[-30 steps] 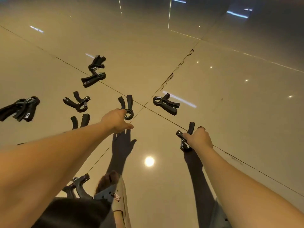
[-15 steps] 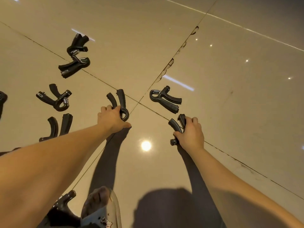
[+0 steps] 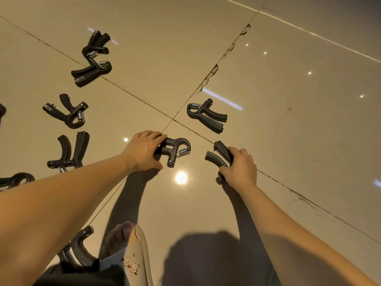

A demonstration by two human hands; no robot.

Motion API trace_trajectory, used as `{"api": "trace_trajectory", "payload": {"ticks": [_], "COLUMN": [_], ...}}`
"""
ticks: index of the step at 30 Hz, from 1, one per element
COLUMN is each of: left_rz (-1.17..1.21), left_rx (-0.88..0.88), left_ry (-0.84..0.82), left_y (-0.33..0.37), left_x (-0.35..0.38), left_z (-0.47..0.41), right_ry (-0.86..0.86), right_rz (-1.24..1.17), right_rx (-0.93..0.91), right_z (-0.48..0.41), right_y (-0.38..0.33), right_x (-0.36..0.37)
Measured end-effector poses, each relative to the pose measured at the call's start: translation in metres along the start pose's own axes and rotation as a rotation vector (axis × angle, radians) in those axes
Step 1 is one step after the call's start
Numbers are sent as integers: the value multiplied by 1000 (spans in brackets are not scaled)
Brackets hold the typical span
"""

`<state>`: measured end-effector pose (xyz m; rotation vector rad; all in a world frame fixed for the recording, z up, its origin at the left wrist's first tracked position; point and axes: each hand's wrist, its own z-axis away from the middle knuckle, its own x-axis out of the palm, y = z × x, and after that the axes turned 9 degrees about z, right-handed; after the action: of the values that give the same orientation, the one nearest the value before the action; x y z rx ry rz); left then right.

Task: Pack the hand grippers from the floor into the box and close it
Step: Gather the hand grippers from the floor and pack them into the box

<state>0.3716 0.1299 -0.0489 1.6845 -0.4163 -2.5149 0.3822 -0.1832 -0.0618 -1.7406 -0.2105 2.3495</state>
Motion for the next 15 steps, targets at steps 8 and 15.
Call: {"api": "trace_trajectory", "payload": {"ticks": [8,15], "left_rz": [219,516], "left_rx": [-126,-187], "left_ry": [80,205], "left_y": [21,48], "left_x": [14,-3], "left_z": [22,47], "right_ry": [24,69], "right_rz": [82,-26], "right_rx": [-5,-21], "right_z": [22,50], "right_y": [4,7], "right_x": [6,-10]}}
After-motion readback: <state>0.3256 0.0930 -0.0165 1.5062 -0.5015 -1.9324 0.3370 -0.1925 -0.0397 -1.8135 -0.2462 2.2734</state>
